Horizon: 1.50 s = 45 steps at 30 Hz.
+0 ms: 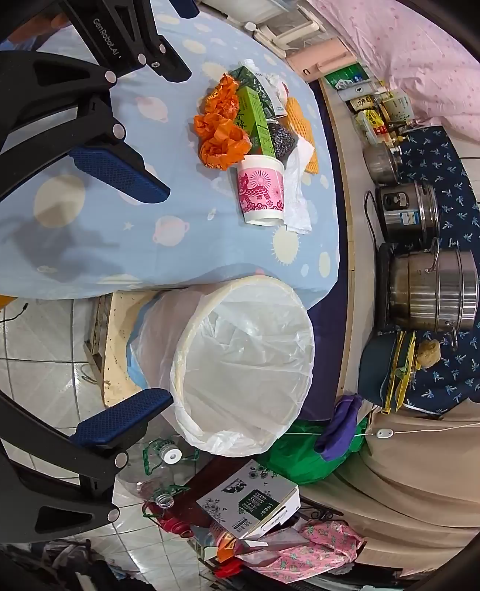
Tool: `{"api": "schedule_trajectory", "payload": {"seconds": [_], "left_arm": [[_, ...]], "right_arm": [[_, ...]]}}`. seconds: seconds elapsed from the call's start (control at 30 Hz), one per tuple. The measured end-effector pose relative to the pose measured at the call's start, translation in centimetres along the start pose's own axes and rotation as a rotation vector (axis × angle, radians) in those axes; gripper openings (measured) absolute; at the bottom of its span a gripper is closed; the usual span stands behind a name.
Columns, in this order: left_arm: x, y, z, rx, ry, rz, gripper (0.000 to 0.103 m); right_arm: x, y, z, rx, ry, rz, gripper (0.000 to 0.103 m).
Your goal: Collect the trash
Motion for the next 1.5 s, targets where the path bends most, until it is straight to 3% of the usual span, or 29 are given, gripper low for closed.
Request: {"api": "schedule_trajectory", "payload": {"seconds": [0.1, 1.5], "left_arm": [[-0.1, 0.1, 0.1, -0.011, -0.009, 0.030, 0.096], [0.1, -0.8, 0.5, 0.019, -0.020, -0.006, 0.096]], "right_arm": [[0.0, 0.0, -0.1, -0.002, 0.000, -0.002, 0.096], [0.5, -0.5, 0.2, 0.017, -0.014, -0.029, 0.096]]}}
Point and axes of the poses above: each gripper's, at about its wrist camera, not at the fingertips, and y roughly the way its jaws point, z to its left, x to its top, the point moved 8 cm from there along y, roughly the way its jaws point, and after that the axes turned 9 degrees about -y, right-handed, at the moved point
